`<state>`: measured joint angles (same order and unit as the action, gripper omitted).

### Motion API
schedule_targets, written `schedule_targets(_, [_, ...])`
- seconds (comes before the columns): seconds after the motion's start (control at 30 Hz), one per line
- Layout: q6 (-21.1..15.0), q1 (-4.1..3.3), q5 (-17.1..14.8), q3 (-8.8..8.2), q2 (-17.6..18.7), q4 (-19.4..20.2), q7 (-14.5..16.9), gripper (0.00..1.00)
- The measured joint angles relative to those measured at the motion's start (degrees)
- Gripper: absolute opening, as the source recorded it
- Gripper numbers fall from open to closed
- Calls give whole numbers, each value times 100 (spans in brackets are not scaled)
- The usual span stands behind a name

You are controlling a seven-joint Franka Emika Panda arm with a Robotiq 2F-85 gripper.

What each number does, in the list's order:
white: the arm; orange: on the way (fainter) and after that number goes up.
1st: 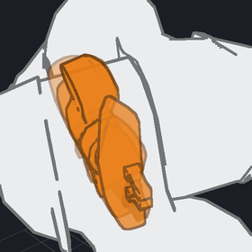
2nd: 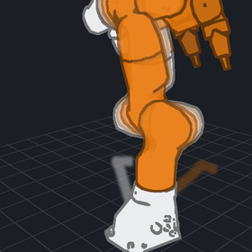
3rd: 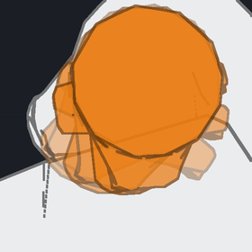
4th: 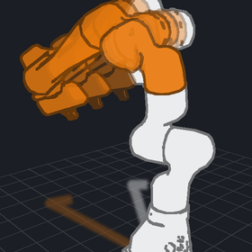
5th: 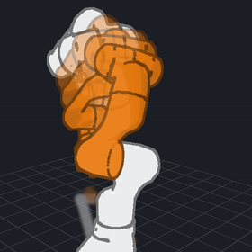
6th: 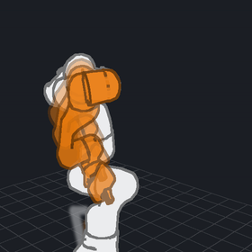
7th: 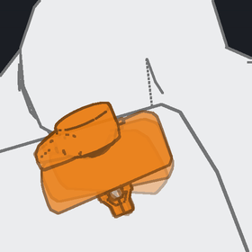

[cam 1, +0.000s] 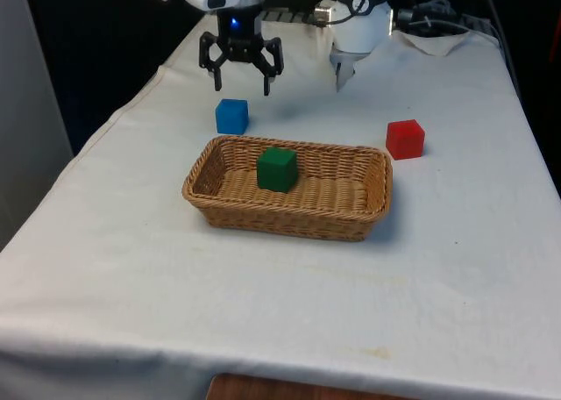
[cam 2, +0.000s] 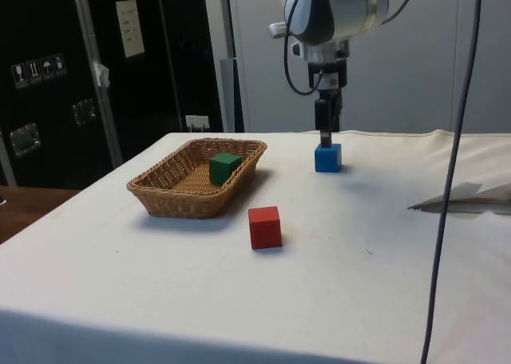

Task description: Pick up exactly two blocks and place them into the basket.

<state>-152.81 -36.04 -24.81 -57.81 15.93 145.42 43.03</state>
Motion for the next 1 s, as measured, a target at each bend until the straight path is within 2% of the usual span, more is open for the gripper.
schedule_targets(0.4, [86,120,-246,-40,292,-229,281,100])
schedule_targets(1.0, [92,126,-481,40,636,-372,350,100])
